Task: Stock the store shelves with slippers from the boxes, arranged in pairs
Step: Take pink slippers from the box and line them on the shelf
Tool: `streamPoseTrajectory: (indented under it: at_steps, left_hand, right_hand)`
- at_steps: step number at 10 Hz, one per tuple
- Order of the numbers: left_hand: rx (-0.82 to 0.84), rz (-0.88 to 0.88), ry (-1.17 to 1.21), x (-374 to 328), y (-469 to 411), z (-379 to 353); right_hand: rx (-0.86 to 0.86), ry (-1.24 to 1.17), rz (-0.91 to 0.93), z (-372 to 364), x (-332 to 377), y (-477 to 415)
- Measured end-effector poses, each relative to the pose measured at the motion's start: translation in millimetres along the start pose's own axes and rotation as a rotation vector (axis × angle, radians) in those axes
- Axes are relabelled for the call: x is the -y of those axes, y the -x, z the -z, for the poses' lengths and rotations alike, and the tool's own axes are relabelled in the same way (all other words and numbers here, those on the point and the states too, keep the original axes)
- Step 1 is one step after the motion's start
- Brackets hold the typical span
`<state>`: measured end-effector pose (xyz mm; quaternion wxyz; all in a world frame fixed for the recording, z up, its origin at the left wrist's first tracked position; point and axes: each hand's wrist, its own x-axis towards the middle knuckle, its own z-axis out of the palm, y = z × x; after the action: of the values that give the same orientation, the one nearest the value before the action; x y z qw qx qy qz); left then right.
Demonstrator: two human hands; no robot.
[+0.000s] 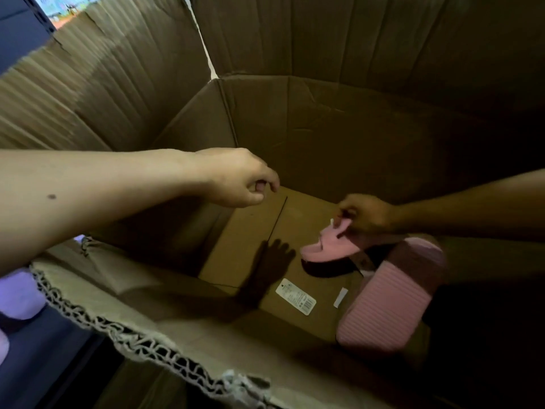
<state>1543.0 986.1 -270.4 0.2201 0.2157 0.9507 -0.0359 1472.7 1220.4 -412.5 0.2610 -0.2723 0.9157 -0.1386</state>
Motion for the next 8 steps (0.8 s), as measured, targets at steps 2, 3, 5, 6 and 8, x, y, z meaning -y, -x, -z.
streamPoseTrajectory:
  at_steps: [2,3,5,6,8]
  left_hand:
    - [0.029,0.013,-0.002,-0.2,3.5,-2.1]
    - [0.039,0.022,0.026,0.8,4.1,-4.0]
    - [0.069,0.014,0.078,1.1,4.2,-5.8]
    - [0.087,0.011,0.101,-0.3,4.0,-2.9]
    - [0.111,0.019,0.091,-1.1,5.3,-0.7]
  right_hand:
    - [0.157,0.466,0.475,4.8,25.3,-6.5]
    - [0.321,0.684,0.692,-17.5,4.4,1.3]
    - [0.717,1.044,0.355,-28.7,-18.3,32.7]
    - [0.799,1.171,0.561,-44.6,-17.4,24.9]
    - [0.679,0.845,0.317,-39.3,21.6,33.0]
